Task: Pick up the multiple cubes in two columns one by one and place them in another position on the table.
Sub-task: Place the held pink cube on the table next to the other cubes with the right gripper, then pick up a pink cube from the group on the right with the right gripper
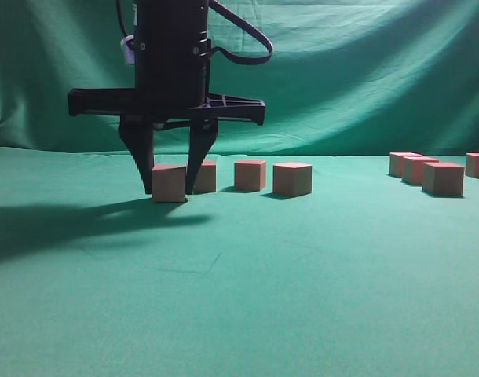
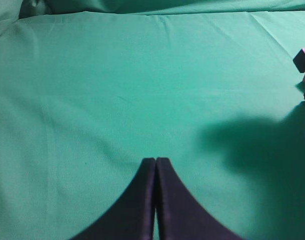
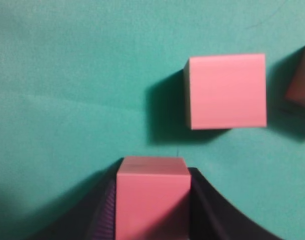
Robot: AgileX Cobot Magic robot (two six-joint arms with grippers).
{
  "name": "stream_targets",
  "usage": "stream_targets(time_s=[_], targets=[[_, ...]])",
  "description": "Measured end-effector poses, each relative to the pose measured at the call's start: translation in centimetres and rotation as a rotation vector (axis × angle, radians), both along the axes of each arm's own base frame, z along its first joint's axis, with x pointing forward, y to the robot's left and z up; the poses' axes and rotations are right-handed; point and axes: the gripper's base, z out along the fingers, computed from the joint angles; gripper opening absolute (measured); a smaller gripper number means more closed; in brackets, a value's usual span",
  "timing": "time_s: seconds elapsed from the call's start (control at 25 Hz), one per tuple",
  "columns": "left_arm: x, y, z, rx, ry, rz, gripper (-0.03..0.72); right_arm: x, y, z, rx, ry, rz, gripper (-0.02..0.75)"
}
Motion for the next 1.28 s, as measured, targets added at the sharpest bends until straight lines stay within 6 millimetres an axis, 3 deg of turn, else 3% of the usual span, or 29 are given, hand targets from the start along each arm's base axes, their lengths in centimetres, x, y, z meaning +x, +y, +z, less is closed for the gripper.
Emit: stream_targets(time_s=[0.08,0.4,0.56,0.6,0.76,0.96,1.28], targets=[[0.0,0.0,0.0,0.000,0.000,0.000,0.000,0.0,0.0,0.0,0.000,-0.005,0.014,0.281],[0.0,0.0,0.0,0.000,0.000,0.000,0.000,0.0,0.0,0.0,-0.020,-0.008,0.064,0.527],[0.0,0.0,0.0,0.000,0.000,0.000,0.000,-0.4,-0.1,1.1,-0.039,-0.002,0.086,0.519],[0.0,0.0,0.0,0.000,0.000,0.000,0.000,-0.5,-0.2,2.2,-0.036,-0.012,0.093,0.559],[0.0,0.0,0.0,0.000,0.000,0.000,0.000,-1.4,-1.0,8.3,-0.019,-0.109,0.181,0.545],[0.0,0.0,0.0,0.000,0.000,0.000,0.000,-2.9,-4.6,15.3,-0.144,-0.225,0.212,0.545],[0.0,0.0,0.0,0.000,0.000,0.000,0.000,-3.4,-10.1,22.3,-0.182,-0.385,0.218,0.545]])
